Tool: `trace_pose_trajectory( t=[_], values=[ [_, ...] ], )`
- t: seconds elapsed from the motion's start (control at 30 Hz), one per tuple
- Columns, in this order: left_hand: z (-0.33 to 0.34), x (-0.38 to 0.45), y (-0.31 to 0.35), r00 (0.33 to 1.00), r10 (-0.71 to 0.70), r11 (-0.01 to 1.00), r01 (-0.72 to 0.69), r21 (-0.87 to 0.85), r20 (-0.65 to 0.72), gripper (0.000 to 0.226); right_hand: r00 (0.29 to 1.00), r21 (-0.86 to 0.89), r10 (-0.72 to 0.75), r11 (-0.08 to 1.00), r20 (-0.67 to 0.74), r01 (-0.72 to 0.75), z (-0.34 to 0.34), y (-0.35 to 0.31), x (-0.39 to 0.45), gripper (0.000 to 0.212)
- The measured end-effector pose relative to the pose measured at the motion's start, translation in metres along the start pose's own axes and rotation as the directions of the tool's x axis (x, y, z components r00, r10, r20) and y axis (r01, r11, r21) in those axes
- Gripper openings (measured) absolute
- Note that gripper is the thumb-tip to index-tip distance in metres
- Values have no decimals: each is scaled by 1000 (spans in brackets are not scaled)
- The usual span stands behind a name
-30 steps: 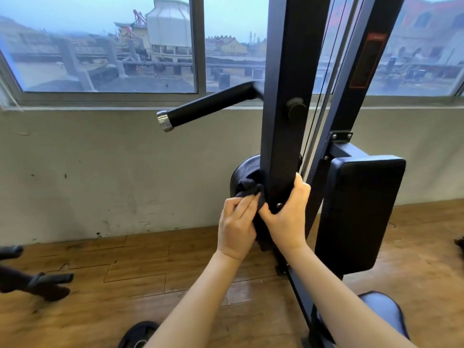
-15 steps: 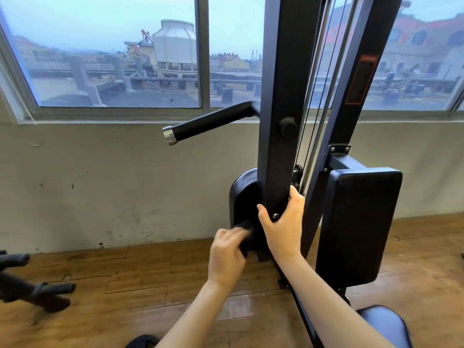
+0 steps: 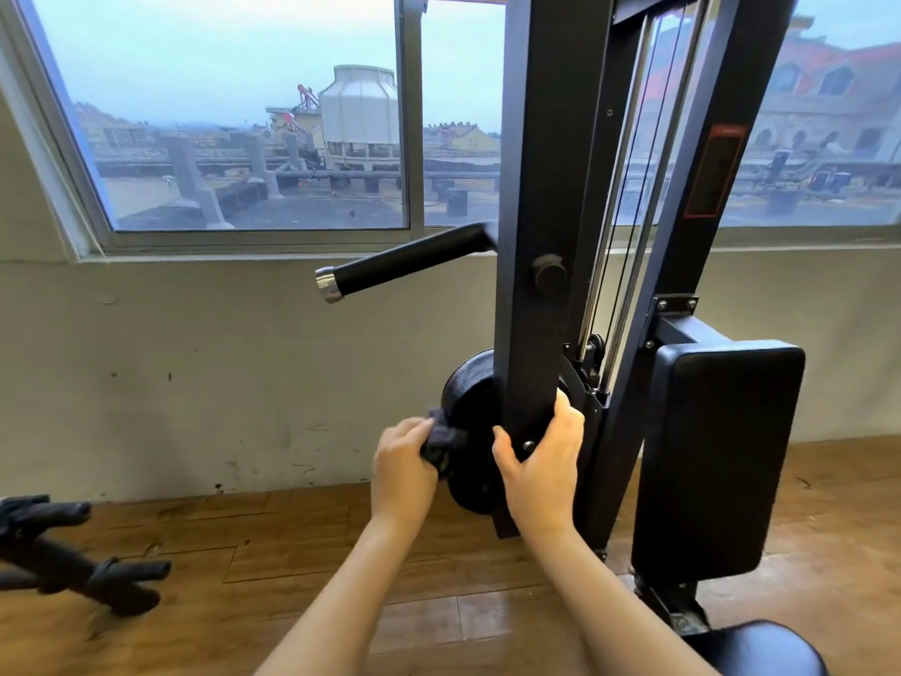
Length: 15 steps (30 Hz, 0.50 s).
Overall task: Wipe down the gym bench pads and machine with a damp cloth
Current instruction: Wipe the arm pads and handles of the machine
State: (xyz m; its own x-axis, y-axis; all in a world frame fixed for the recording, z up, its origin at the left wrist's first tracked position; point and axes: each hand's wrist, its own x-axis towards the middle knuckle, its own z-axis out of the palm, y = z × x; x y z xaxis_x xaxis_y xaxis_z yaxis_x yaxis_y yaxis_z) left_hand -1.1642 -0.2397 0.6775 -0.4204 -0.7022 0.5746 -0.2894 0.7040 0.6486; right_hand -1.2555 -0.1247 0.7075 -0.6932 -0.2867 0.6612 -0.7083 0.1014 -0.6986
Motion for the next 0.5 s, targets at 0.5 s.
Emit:
trace_pose_trajectory(
  t=[0.5],
  values=[
    [-19,35,26,973,227,974,-227,-15,39,38,999,4,36,999,20,-36,2,0,-3,72]
  ],
)
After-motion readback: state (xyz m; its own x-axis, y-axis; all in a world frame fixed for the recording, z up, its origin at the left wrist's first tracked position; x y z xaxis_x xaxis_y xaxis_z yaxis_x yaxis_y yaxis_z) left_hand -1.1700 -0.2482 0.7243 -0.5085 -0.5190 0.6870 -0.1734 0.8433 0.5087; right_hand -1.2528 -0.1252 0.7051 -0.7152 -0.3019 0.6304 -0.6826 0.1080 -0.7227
